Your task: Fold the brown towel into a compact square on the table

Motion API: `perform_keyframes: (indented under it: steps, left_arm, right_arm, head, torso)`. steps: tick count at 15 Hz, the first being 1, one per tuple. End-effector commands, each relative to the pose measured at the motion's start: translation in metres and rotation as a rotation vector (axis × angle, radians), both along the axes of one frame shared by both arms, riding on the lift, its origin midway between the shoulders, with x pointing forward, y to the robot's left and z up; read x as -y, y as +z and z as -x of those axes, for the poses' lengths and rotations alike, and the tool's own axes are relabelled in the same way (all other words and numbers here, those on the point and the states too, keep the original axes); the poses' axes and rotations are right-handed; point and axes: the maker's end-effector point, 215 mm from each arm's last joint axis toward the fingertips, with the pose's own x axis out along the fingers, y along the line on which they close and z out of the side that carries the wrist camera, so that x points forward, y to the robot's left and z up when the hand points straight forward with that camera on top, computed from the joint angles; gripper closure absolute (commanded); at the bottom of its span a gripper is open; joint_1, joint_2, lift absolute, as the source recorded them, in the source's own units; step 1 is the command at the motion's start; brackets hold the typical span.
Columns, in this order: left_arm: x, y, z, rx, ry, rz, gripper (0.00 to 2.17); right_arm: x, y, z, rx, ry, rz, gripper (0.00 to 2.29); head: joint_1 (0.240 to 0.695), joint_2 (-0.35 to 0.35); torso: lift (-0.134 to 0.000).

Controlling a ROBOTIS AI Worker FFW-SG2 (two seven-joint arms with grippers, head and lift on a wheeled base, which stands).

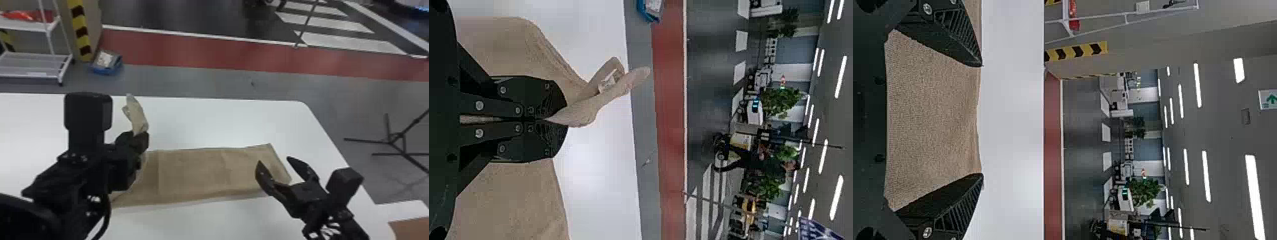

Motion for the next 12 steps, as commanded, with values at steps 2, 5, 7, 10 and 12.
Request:
perform_keyframes:
  steps: [2, 5, 7, 10, 12]
  left_arm:
    - [0.053, -0.007, 0.007, 0.007, -0.082, -0.046, 2.15]
    - [0.089, -0.022, 0.021, 0.005, -0.135, -0.079, 2.15]
    - [0.097, -0.035, 0.023, 0.001, -0.140, -0.124, 2.15]
    - [0.110, -0.046, 0.020, 0.015, -0.143, -0.155, 2.03]
    - [0.135, -0.044, 0.026, 0.051, -0.179, -0.144, 0.60]
  right_arm:
    - [-0.003, -0.004, -0.002, -0.005, 0.001, -0.011, 0.10]
    - [-0.003, -0.003, -0.004, -0.001, -0.001, -0.013, 0.10]
    - [-0.010, -0.007, -0.008, -0.007, 0.009, -0.023, 0.10]
    - [-0.011, -0.010, -0.010, -0.008, 0.011, -0.027, 0.10]
    - [-0.011, -0.012, -0.011, -0.012, 0.010, -0.029, 0.10]
  head:
    - [0.695, -0.288]
    - [0.695, -0.332]
    - [0.695, -0.350]
    - [0.695, -0.350]
    - [0.695, -0.350]
  torso:
    - [-0.120]
    - [-0.120]
    - [-0.120]
    - [-0.120]
    - [-0.120]
